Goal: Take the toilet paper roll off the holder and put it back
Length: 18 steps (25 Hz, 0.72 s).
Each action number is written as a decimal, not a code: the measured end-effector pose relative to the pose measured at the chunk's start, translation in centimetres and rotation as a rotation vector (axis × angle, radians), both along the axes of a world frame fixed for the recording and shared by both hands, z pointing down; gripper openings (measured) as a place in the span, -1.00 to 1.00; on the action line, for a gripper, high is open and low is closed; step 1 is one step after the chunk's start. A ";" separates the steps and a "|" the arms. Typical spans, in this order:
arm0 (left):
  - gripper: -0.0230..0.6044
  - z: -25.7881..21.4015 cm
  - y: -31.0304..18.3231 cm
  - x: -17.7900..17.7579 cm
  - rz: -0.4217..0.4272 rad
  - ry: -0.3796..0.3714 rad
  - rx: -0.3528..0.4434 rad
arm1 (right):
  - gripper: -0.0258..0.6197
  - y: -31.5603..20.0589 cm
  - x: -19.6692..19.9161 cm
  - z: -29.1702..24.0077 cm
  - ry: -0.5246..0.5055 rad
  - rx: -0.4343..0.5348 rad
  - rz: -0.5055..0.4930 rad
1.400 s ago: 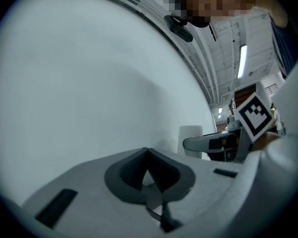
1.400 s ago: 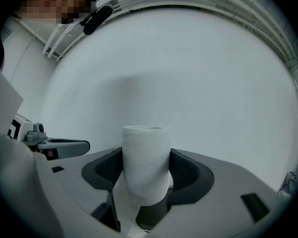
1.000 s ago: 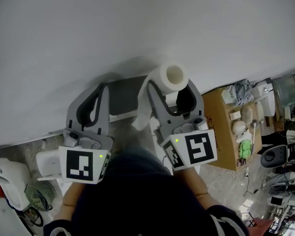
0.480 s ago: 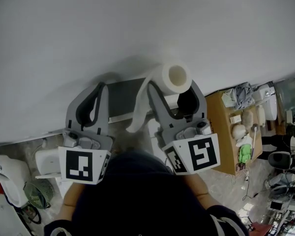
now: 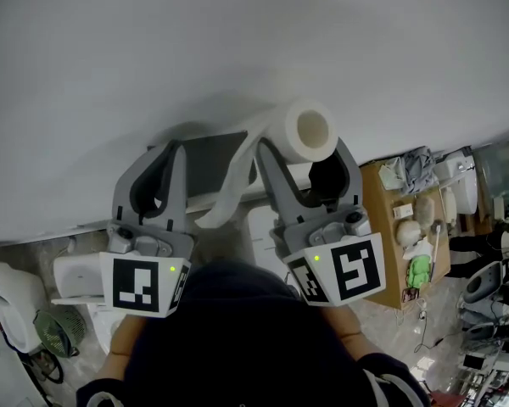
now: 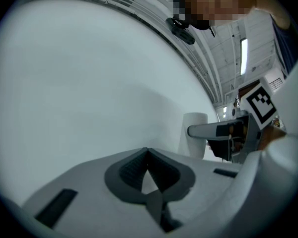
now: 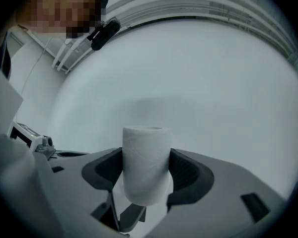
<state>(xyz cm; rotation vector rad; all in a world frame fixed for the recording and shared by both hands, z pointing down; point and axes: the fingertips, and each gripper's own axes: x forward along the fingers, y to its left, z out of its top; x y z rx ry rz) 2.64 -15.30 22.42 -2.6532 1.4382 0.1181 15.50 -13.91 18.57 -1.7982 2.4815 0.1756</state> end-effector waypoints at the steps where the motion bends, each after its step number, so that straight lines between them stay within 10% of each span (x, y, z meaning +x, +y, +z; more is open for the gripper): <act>1: -0.92 0.1 0.1 0.3 -0.003 0.001 0.000 | 0.00 0.1 0.3 0.0 0.001 0.003 -0.002; 18: -0.92 0.6 2.3 3.9 0.014 -0.021 0.007 | 0.00 2.4 5.2 -0.7 -0.013 0.041 0.035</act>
